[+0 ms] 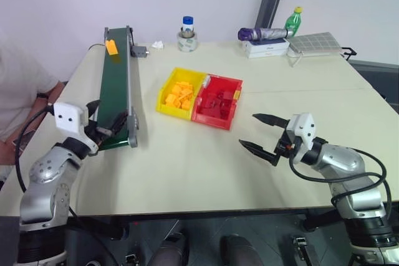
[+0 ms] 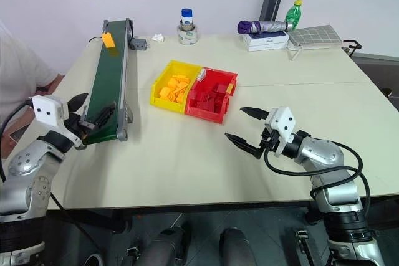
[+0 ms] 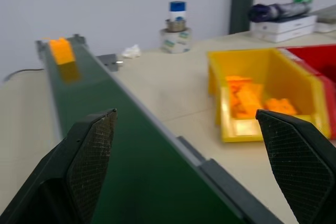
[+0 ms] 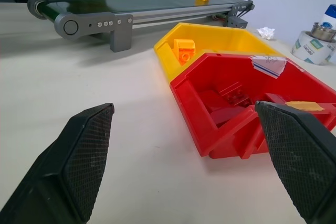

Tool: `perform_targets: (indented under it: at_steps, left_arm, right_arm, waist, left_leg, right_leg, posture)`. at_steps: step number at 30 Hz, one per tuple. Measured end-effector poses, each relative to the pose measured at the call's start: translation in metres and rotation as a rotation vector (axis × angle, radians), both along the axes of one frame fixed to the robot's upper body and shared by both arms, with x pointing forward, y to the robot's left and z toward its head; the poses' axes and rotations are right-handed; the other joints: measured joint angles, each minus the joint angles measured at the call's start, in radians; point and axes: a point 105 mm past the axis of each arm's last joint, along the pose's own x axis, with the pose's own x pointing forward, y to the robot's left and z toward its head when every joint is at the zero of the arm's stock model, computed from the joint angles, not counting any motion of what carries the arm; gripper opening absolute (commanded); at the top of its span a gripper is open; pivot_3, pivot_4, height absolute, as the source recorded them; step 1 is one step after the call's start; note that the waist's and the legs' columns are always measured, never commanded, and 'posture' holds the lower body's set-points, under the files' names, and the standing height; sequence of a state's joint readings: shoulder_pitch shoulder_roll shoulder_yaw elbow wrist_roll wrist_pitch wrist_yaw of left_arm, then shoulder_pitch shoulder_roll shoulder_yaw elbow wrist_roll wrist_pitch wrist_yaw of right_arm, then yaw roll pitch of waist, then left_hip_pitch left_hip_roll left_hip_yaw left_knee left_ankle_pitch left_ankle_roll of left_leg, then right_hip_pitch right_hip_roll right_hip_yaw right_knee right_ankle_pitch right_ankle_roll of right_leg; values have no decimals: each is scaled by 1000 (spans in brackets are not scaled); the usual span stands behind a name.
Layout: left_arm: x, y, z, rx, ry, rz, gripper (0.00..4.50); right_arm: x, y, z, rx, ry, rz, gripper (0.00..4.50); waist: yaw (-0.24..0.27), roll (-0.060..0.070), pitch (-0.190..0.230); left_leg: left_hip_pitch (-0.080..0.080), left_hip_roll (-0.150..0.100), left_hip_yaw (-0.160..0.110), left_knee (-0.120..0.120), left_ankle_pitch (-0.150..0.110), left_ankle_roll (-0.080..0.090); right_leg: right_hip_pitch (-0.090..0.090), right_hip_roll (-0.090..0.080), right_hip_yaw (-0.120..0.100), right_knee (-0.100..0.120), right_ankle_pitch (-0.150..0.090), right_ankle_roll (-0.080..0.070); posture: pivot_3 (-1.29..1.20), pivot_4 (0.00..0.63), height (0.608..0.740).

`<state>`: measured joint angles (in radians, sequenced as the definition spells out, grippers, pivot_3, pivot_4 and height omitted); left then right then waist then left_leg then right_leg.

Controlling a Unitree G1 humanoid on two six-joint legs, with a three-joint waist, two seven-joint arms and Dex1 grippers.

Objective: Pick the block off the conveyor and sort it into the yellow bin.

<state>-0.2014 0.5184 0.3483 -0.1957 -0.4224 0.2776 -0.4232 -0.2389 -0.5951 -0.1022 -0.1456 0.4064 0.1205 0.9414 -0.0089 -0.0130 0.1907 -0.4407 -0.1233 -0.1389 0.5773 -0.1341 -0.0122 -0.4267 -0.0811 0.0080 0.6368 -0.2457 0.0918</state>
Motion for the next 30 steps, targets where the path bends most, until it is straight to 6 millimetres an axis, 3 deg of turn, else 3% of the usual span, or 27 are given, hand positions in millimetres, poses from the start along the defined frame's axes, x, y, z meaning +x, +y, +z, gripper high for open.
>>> perform_targets:
  at_steps: [12, 21, 30]
  left_arm:
    - [33, 28, 13, -43, -17, 282, 4431]
    - [65, 34, 14, -141, 31, 509, 4431]
    - [78, 45, 6, -151, 70, 636, 4431]
  right_arm:
    - [0, 4, -2, 4, 7, 11, 4500]
    - [0, 6, -2, 4, 6, 16, 4500]
    - [1, 5, -2, 5, 5, 11, 4500]
  waist:
    - [1, 0, 0]
    - [2, -1, 0]
    - [0, -1, 0]
  left_leg:
    - [0, 0, 0, 1, 0, 0]
    - [0, 0, 0, 3, 0, 0]
    - [0, 0, 0, 3, 0, 0]
  right_leg:
    - [0, 0, 0, 0, 1, 2]
    - [1, 1, -1, 1, 4, 7]
    - [1, 2, -1, 1, 6, 10]
  posture:
    - [0, 150, 740]
    - [0, 150, 740]
    - [0, 150, 740]
